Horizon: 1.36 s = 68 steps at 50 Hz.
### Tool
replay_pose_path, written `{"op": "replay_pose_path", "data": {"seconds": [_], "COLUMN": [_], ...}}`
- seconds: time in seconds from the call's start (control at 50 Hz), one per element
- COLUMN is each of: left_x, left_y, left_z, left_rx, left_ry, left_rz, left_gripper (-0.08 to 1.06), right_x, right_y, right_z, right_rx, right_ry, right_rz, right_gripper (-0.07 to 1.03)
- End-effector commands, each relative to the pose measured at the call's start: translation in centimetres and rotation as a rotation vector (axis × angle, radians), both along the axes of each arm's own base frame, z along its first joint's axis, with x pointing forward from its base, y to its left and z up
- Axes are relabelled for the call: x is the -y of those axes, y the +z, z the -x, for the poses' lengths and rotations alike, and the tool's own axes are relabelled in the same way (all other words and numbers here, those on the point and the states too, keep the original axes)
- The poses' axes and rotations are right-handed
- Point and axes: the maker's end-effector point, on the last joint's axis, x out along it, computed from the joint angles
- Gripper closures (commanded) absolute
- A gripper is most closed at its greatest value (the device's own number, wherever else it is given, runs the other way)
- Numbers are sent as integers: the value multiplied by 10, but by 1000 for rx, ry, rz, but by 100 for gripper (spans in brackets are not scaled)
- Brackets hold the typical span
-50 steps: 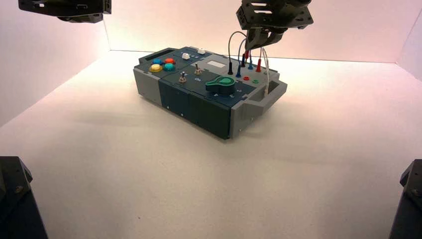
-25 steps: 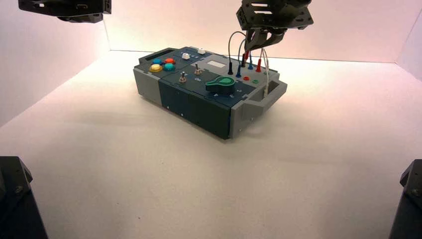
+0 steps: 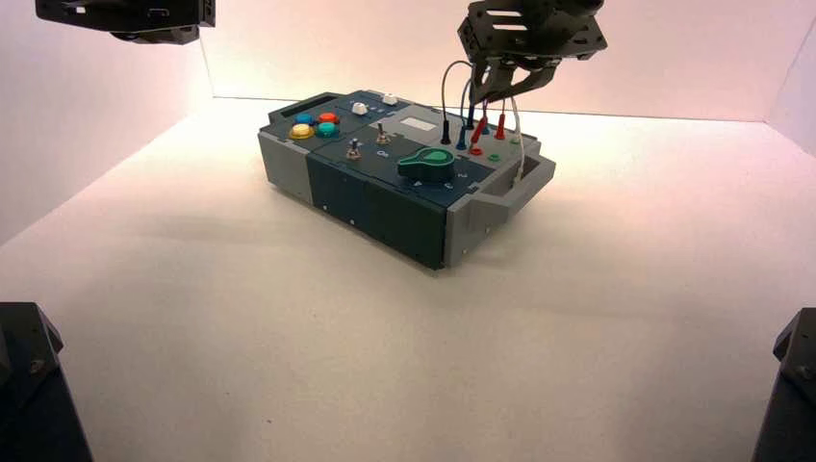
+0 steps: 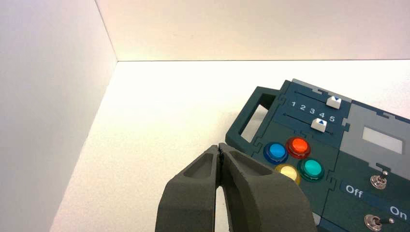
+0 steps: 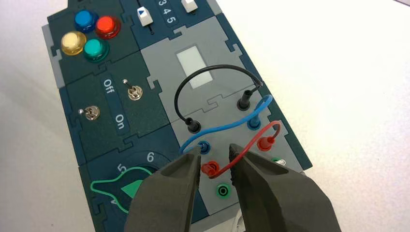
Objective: Pull the red wire.
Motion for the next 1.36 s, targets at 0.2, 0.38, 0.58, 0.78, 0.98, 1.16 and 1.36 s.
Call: {"op": "replay_pose_path", "data": {"seconds": [0.2,0.38,0.58,0.78,0.98,1.16,1.36], "left_x": [1,2,1,1,2,2,2], "left_y": [10,11,10,10,9,9,9], "left_z": [-3,-3,-3,-3,-4,-4,-3], "left_rx": [34,34,34,34,31,31,31], "left_ry": [-5,-5,-6,-5,-4,-6,-6], "left_rz": [0,1,-1,0,0,-2,-2], "left_gripper": [100,100,100,100,101,100,100], "right_x": [-2,-1,-1,0,0,-1,-1], "right_y": [18,22,24,24,23,24,25], "right_z": [-4,-3,-1,-1,0,-1,-1], "right_rx": [33,37,41,38,38,43,47], "right_ry": [3,4,6,1,5,4,4], "right_rz": [-17,-20,-22,-24,-22,-25,-27], "right_gripper": [51,51,51,51,51,51,51]}}
